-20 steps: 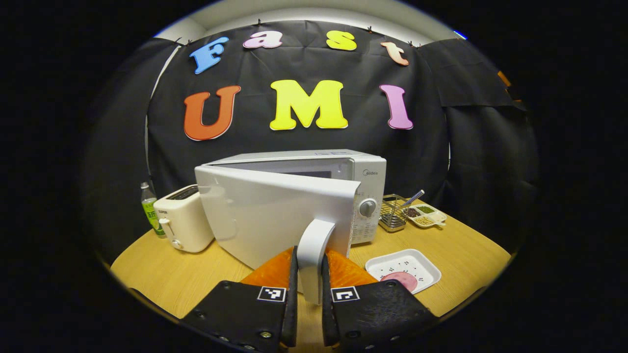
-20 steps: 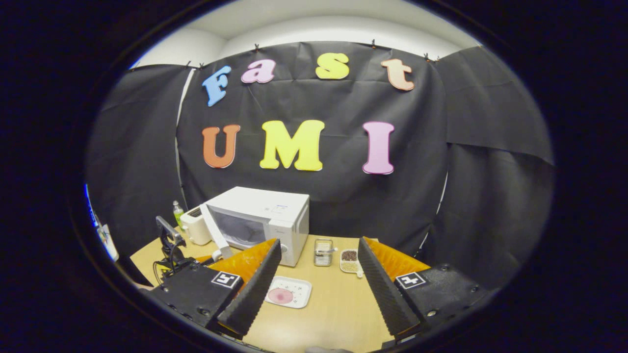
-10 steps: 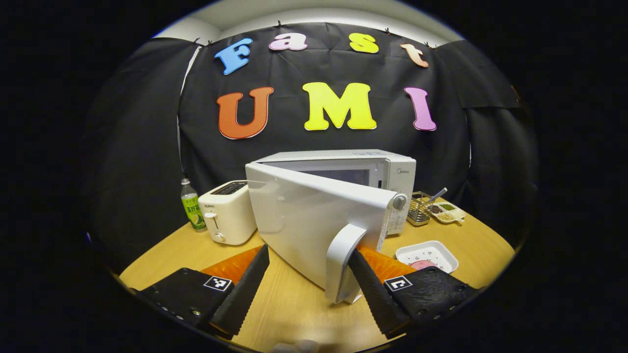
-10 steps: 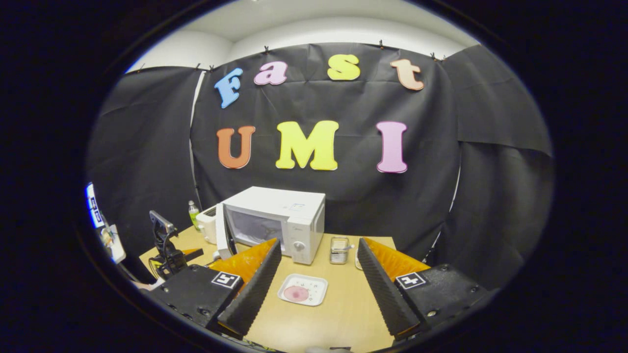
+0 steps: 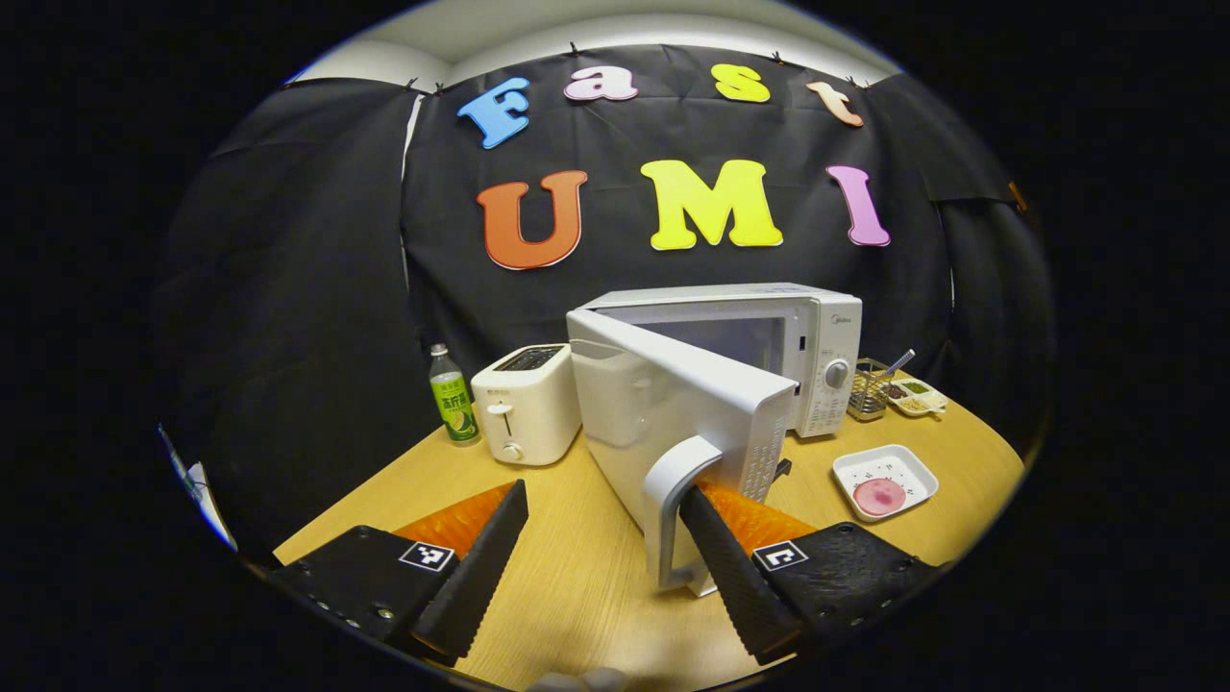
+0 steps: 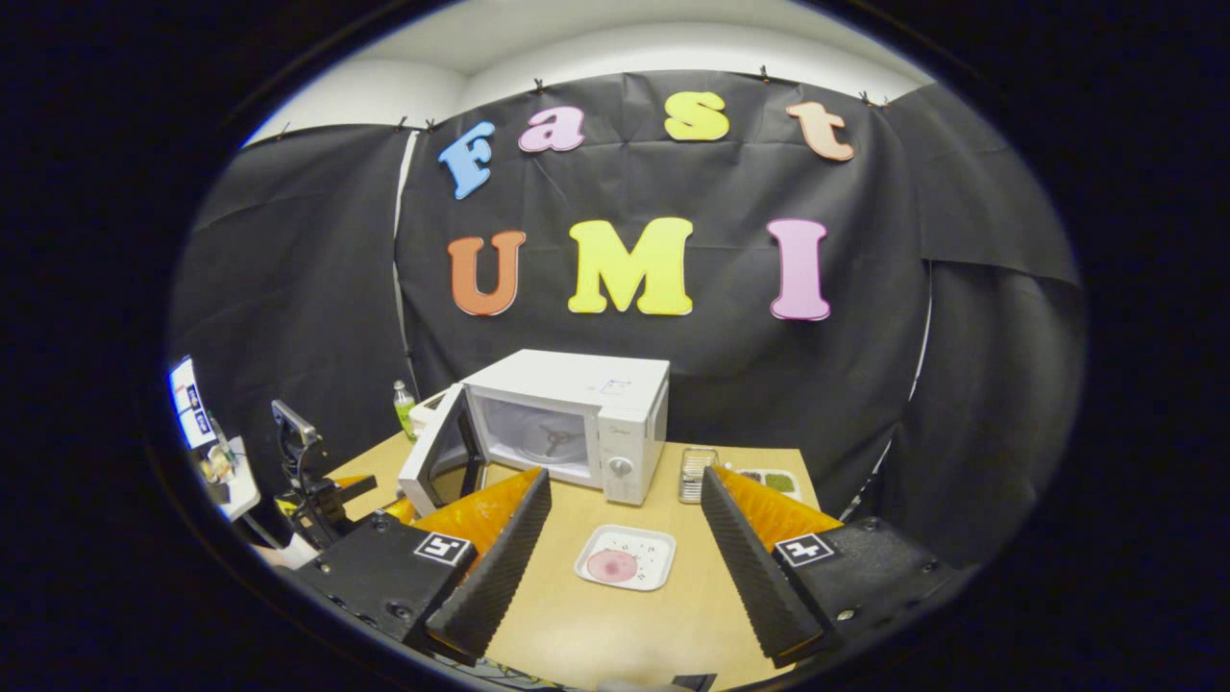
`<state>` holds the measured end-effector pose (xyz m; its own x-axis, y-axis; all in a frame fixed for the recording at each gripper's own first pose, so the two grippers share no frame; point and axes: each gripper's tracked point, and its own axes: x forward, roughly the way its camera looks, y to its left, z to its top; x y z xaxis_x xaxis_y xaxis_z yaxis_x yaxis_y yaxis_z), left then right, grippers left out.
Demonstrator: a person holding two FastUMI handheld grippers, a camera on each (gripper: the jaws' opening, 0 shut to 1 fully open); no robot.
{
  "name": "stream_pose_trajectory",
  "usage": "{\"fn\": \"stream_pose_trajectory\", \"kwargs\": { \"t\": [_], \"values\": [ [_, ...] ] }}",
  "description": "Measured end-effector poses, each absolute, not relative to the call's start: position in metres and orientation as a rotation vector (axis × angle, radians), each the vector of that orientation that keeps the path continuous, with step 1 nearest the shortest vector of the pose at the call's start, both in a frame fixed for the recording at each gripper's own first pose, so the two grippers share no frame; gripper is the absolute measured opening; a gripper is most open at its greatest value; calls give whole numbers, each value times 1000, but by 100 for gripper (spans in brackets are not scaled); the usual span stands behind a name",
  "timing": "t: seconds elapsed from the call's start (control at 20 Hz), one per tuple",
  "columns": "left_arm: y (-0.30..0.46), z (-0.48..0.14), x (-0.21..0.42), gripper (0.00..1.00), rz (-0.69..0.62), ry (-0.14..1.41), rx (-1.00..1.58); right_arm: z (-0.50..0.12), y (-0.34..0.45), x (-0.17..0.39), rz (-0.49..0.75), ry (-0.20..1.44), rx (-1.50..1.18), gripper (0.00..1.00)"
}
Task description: Open the microwave oven with the left hand, put the food in, and close the microwave oven.
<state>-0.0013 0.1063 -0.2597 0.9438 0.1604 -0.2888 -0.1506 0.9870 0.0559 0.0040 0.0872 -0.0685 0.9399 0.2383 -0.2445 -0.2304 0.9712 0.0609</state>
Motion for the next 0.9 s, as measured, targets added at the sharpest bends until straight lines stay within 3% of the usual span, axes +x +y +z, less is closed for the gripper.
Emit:
{"fn": "stream_pose_trajectory", "kwargs": {
  "t": [0.45, 0.5, 0.6, 0.7, 0.75, 0.9],
  "values": [
    [201, -261, -47, 96, 340, 318, 47, -84, 110, 9, 274, 280, 26, 94],
    [213, -261, -52, 97, 364, 320, 49, -87, 111, 12, 274, 282, 16, 100],
    [231, -257, -63, 97, 399, 319, 48, -94, 111, 17, 275, 285, 6, 100],
    [239, -254, -72, 97, 418, 316, 54, -105, 107, 26, 266, 296, 9, 95],
    [238, -252, -76, 97, 421, 314, 54, -116, 106, 31, 263, 317, 15, 100],
    [226, -246, -86, 97, 420, 312, 40, -159, 102, 46, 268, 403, 17, 100]
  ]
}}
